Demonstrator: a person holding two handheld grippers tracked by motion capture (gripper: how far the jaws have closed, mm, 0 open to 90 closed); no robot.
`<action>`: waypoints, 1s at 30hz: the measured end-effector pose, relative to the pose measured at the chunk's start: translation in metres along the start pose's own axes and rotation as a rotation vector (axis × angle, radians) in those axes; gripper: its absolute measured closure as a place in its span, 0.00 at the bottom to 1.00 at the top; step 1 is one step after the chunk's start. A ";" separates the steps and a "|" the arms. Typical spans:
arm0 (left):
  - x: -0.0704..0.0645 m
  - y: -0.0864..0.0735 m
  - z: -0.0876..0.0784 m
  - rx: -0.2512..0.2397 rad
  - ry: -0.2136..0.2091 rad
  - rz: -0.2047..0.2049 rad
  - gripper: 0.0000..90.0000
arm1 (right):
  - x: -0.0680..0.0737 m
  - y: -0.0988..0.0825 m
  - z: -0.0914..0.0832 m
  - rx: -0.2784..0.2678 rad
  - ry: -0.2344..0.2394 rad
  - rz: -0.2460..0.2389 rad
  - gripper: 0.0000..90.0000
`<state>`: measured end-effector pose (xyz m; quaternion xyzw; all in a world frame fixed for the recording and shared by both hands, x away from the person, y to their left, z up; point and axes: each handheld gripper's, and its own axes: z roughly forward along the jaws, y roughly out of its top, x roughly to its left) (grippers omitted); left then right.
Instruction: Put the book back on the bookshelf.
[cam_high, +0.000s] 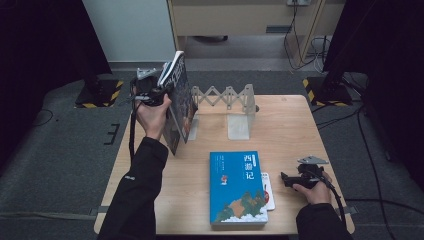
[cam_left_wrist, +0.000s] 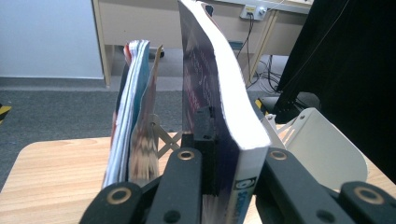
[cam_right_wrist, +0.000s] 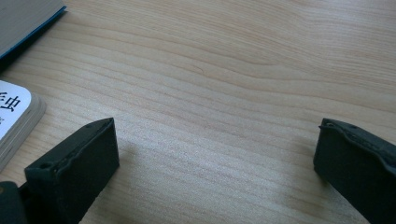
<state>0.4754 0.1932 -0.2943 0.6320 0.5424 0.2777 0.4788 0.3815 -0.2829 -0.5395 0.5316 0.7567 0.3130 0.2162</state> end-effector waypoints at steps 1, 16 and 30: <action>0.000 0.000 0.000 0.000 0.000 0.000 0.91 | 0.000 0.000 0.000 0.000 0.000 0.000 0.00; 0.005 -0.014 0.014 0.015 0.052 0.026 0.91 | 0.000 0.000 0.000 -0.001 -0.001 0.000 0.00; 0.003 -0.014 0.017 -0.004 0.055 0.038 0.91 | 0.000 0.000 0.000 0.000 -0.001 -0.003 0.00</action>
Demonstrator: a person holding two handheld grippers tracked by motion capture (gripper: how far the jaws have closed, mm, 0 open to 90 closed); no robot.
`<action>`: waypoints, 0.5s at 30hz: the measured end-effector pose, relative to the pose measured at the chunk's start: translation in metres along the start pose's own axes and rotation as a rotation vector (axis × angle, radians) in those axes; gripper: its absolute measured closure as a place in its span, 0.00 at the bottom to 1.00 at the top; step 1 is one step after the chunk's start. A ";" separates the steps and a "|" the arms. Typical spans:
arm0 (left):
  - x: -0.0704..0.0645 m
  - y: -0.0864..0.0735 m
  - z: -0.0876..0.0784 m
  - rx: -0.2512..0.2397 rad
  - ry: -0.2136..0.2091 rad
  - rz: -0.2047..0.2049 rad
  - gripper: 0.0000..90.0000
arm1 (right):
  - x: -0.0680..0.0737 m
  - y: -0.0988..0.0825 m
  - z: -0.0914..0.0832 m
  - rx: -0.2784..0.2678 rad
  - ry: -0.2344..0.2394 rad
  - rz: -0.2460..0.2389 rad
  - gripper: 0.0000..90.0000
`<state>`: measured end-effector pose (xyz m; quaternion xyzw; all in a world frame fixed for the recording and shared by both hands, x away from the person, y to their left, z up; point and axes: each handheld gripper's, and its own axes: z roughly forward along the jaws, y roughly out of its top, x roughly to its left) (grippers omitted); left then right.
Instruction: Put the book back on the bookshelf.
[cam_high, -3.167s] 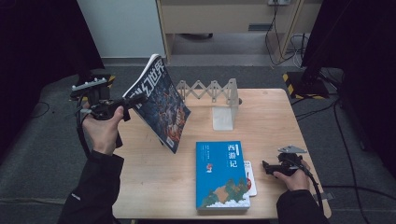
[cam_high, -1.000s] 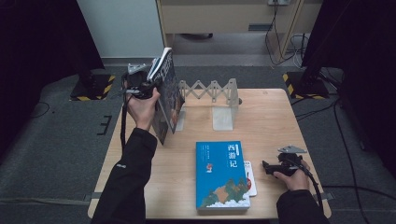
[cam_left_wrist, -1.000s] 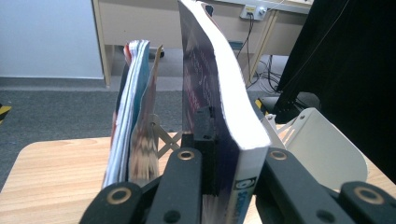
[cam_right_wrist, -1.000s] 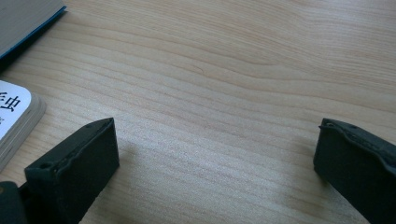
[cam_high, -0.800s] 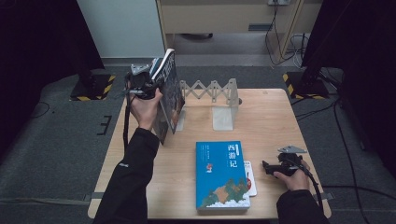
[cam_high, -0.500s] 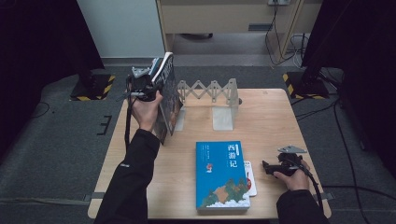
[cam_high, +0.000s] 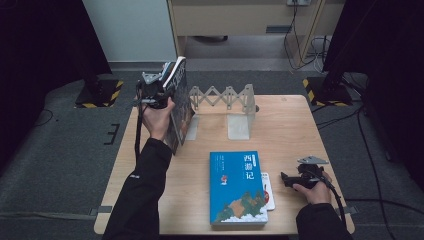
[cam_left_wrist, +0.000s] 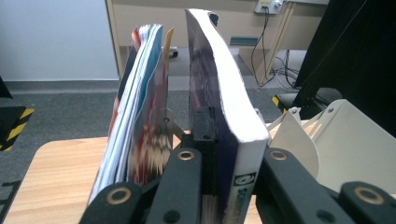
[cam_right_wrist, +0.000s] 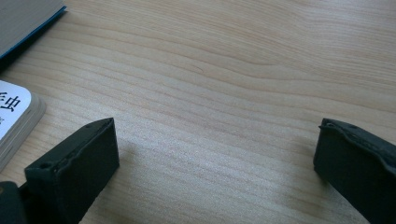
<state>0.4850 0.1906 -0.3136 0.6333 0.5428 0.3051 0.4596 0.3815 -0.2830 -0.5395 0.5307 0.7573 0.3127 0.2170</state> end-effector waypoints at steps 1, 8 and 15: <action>0.000 0.000 0.000 0.000 0.000 0.000 0.91 | 0.000 0.000 0.000 0.000 0.000 0.000 0.00; -0.007 0.001 -0.004 -0.010 -0.008 0.000 0.91 | 0.000 0.000 0.000 0.000 0.000 0.000 0.00; -0.017 -0.003 0.002 -0.004 -0.005 0.015 0.91 | 0.000 0.000 0.000 -0.001 0.000 0.003 0.00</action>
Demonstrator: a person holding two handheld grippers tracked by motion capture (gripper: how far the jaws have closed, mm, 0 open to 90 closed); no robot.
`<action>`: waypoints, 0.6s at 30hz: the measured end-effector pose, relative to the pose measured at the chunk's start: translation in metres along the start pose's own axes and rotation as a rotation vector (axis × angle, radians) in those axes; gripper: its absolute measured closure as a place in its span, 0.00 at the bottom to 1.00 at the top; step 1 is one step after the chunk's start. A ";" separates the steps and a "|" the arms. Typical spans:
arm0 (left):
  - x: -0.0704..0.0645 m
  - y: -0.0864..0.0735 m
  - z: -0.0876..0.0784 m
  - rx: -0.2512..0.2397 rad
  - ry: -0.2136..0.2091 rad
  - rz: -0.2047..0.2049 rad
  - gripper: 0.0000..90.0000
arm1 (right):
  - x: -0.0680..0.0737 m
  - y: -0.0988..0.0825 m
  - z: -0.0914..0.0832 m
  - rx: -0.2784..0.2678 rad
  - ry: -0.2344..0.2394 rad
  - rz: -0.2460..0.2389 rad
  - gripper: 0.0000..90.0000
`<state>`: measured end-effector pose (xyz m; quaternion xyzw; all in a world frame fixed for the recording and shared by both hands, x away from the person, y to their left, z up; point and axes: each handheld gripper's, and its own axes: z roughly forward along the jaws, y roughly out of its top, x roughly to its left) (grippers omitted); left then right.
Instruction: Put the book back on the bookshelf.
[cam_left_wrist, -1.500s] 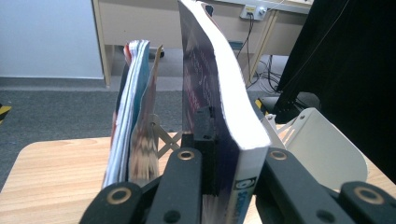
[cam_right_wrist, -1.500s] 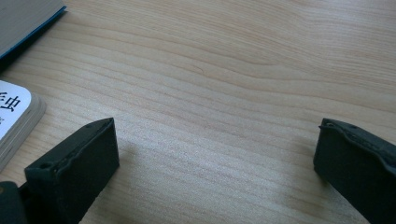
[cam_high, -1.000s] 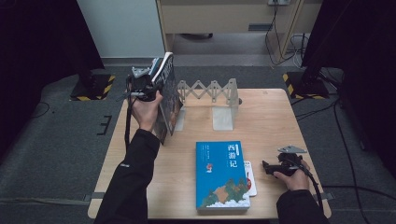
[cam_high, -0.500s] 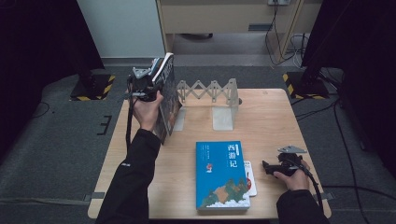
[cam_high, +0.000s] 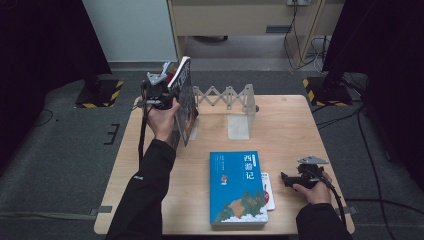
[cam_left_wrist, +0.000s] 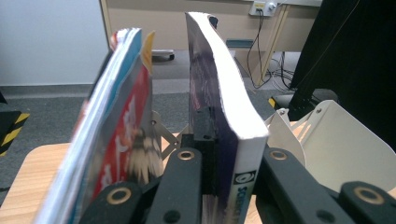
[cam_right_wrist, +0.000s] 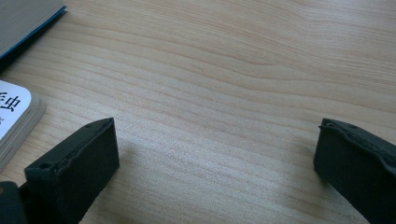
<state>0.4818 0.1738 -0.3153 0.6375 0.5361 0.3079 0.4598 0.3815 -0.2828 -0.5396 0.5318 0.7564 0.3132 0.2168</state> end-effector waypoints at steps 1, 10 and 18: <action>-0.001 -0.001 0.001 0.003 -0.002 0.001 0.91 | 0.000 0.000 0.000 0.001 0.000 -0.003 0.00; 0.000 -0.015 0.010 0.024 -0.006 -0.008 0.91 | 0.000 0.000 0.000 0.001 0.000 -0.002 0.00; 0.002 -0.023 0.007 0.003 -0.010 -0.007 0.91 | 0.000 0.000 0.000 -0.002 -0.001 0.001 0.00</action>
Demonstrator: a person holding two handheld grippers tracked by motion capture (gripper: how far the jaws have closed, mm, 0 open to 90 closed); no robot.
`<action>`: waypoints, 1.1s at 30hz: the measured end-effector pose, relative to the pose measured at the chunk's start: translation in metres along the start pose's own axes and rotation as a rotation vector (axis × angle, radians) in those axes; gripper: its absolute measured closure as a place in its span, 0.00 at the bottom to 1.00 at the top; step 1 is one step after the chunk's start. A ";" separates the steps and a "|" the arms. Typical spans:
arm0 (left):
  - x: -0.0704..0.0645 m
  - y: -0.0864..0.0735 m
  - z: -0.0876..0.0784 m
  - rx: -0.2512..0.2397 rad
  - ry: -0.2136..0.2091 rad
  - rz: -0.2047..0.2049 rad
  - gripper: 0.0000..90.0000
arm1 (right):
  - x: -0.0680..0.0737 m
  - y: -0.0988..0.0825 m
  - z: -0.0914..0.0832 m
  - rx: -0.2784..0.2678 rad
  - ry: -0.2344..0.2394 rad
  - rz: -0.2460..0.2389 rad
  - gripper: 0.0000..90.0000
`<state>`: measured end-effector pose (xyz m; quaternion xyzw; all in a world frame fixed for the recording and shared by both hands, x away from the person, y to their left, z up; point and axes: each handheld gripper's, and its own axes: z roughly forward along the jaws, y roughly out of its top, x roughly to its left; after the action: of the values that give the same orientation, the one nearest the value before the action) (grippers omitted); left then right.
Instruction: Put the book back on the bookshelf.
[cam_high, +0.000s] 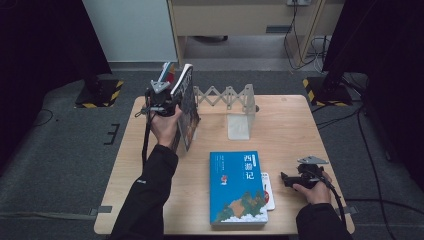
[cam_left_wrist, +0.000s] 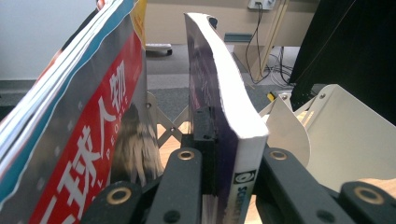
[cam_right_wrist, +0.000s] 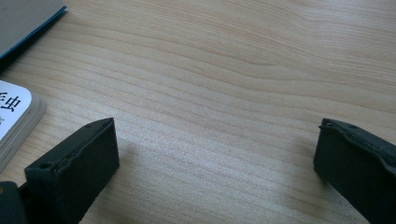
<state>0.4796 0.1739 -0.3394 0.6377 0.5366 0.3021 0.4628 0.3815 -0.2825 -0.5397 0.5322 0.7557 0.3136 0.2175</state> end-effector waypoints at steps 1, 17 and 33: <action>0.000 -0.001 -0.001 -0.002 -0.001 0.000 0.91 | 0.000 0.000 0.000 0.000 0.000 0.000 0.00; 0.016 -0.014 -0.017 0.084 0.002 0.037 0.91 | 0.000 0.000 0.000 0.001 0.000 0.000 0.00; 0.003 0.001 -0.008 0.138 0.049 0.003 0.80 | 0.000 0.000 0.000 0.003 0.004 -0.007 0.01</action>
<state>0.4742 0.1785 -0.3354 0.6614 0.5663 0.2807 0.4038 0.3812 -0.2824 -0.5395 0.5291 0.7586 0.3126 0.2163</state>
